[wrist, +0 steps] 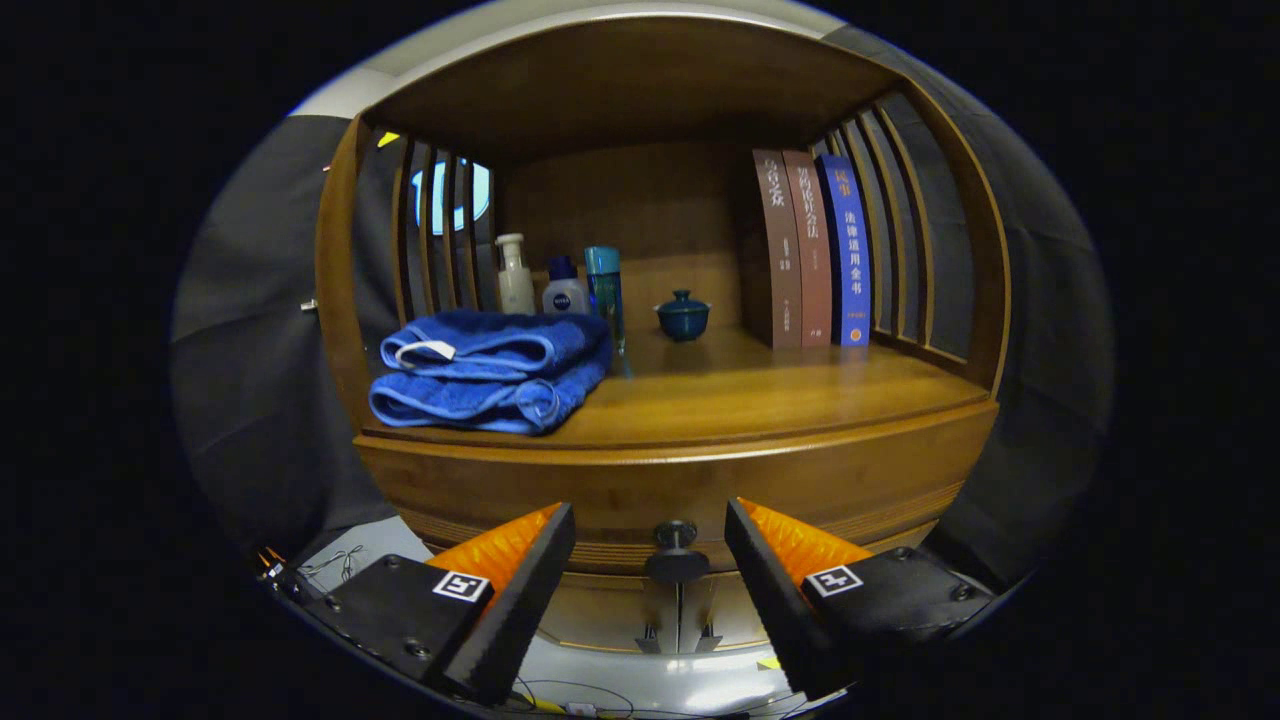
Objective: Pull open the drawer, take out the items inside it, and place them on the countertop above the cabinet.
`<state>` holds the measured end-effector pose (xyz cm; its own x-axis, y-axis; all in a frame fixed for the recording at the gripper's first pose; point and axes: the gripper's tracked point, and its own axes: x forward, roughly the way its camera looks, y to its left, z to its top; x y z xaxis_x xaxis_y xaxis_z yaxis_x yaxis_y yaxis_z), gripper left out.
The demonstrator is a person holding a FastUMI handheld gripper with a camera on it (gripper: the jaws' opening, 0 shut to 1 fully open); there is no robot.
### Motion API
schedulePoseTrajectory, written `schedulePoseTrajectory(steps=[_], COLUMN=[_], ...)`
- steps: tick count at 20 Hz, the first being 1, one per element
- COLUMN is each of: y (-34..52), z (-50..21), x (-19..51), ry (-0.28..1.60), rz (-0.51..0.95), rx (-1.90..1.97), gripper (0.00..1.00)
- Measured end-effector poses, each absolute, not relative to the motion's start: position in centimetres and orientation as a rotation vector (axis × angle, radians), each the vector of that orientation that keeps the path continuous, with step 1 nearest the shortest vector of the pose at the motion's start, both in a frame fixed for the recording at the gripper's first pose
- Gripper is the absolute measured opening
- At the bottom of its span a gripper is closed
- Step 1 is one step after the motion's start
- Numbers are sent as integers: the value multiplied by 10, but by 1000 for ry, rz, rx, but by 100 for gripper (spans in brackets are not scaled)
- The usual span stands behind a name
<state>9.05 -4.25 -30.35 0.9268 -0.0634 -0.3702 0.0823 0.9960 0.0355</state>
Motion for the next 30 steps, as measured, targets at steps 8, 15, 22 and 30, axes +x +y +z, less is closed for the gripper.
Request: schedulePoseTrajectory(steps=[8, 15, 22, 30], y=[-59, -60, -60, -57], z=[-351, -370, -370, -366], x=[99, 106, 104, 77], ry=[452, 494, 501, 512], rz=[-121, -120, -120, -113], rx=[62, 67, 75, 70], gripper=[93, 53, 34, 34])
